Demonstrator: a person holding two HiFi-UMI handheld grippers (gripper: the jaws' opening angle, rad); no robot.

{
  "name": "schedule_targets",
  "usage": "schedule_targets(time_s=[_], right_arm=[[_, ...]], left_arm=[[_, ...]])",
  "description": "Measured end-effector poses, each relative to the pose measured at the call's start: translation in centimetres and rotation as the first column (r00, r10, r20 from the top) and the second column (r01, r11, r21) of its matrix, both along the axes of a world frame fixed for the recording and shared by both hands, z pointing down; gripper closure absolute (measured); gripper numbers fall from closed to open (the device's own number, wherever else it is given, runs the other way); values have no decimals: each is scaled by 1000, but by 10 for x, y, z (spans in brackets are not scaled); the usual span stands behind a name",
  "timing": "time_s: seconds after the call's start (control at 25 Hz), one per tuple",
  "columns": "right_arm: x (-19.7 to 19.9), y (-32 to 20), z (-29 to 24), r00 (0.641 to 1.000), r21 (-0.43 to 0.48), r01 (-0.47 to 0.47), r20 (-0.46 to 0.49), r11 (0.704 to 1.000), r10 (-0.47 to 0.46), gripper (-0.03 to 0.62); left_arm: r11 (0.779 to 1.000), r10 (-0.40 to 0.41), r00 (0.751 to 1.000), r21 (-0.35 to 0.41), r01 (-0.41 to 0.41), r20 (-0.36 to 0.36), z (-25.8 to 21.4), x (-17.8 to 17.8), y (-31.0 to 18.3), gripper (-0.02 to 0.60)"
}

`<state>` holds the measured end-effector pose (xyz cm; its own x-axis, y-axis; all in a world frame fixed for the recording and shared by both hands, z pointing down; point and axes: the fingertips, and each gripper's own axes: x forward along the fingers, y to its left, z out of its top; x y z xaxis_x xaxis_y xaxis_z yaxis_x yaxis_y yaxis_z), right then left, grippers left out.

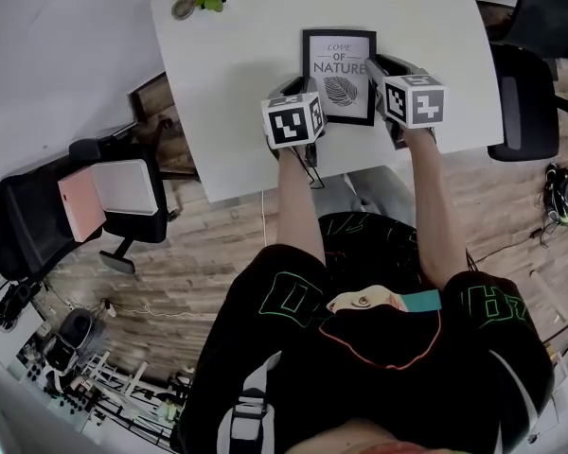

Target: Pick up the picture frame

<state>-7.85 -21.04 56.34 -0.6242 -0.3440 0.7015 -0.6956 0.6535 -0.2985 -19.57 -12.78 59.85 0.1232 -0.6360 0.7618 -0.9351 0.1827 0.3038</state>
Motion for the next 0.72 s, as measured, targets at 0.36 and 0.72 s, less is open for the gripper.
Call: schedule_targets(time_s=[0.36,0.72], right_arm=[[12,-12,-35,997,121,11,77,993,-21,510],[13,-25,-85,982,222,13,179,975,-54,507]], left_arm=[[991,-38,997,132,29,63,-33,15,-7,512],[963,-95,986,263,56,137,-87,14,-19,512]])
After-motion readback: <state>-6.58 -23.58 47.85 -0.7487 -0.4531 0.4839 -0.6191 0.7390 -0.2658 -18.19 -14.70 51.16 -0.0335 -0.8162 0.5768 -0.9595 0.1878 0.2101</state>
